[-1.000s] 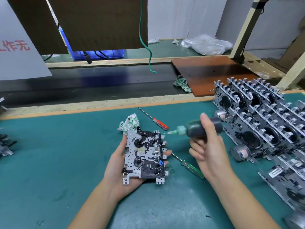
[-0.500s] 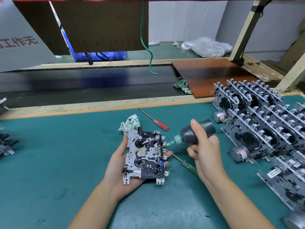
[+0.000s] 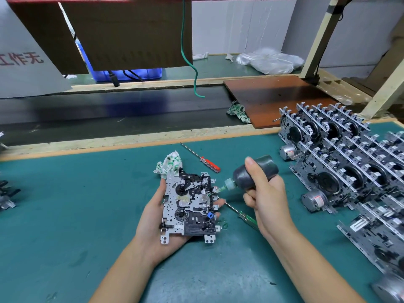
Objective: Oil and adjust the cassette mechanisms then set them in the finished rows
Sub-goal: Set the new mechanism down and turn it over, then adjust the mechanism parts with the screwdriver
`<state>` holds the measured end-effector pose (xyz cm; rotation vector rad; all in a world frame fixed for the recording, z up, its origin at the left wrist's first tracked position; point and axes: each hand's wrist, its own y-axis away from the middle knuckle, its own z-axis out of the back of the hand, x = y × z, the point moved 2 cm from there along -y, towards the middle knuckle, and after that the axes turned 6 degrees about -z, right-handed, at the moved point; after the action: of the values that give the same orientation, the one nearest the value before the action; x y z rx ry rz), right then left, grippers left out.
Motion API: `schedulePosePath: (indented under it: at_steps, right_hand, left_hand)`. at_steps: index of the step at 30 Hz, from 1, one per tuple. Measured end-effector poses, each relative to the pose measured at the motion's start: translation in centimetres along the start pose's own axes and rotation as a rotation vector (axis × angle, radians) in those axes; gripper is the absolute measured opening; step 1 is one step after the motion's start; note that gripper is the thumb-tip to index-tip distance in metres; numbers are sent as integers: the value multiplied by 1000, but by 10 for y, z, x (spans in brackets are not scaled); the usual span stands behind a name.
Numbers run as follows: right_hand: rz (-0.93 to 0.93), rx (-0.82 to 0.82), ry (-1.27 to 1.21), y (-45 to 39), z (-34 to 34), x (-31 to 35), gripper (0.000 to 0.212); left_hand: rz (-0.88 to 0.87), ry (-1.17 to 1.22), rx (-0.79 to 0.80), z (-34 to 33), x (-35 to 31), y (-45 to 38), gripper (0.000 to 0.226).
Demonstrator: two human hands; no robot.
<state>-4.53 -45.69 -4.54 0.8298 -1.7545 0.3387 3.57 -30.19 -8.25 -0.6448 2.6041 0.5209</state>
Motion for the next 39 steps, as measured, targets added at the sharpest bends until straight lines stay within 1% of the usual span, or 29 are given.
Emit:
schedulePosePath:
  at_steps: [10, 15, 19, 20, 23, 24, 26, 29, 32, 34, 36, 37, 38, 39]
  right_hand:
    - [15, 22, -5, 0, -1, 0, 36]
    - [23, 80, -6, 0, -3, 2, 35]
    - [54, 10, 18, -5, 6, 11, 43]
    - [64, 4, 39, -8, 8, 13, 42]
    - [129, -51, 236, -13, 13, 9, 32]
    - [157, -58, 292, -15, 13, 7, 32]
    - [201, -9, 328, -19, 13, 2, 37]
    - [202, 79, 417, -24, 14, -6, 41]
    - [208, 109, 507, -25, 13, -11, 44]
    - [300, 23, 548, -23, 15, -7, 45]
    - [417, -63, 659, -19, 18, 0, 46]
    - [426, -55, 717, -18, 19, 1, 51]
    - [388, -21, 781, -17, 20, 1, 61]
    - [321, 29, 866, -17, 21, -1, 77]
  left_hand:
    - [0, -7, -14, 0, 0, 0, 69]
    - [-2, -3, -16, -1, 0, 0, 69]
    - [-4, 1, -17, 0, 0, 0, 71]
    - [-11, 3, -16, 0, 0, 0, 72]
    - [-35, -1, 3, 2, -2, 0, 84]
    - [-39, -7, 12, 2, -2, 1, 89]
    - [-48, -14, 28, 1, -3, 1, 95]
    - [-56, -14, 53, -1, -3, 2, 97]
    - [-45, -10, 46, -2, -4, 2, 97]
    - [-43, -14, 24, -1, -5, 1, 96]
    - [-47, -31, 1, 1, -5, -1, 94]
    - [-49, -45, -8, 1, -4, -2, 93]
    - [-49, -58, -18, 2, -4, -2, 92]
    - [-44, -72, -27, 2, -4, -3, 91]
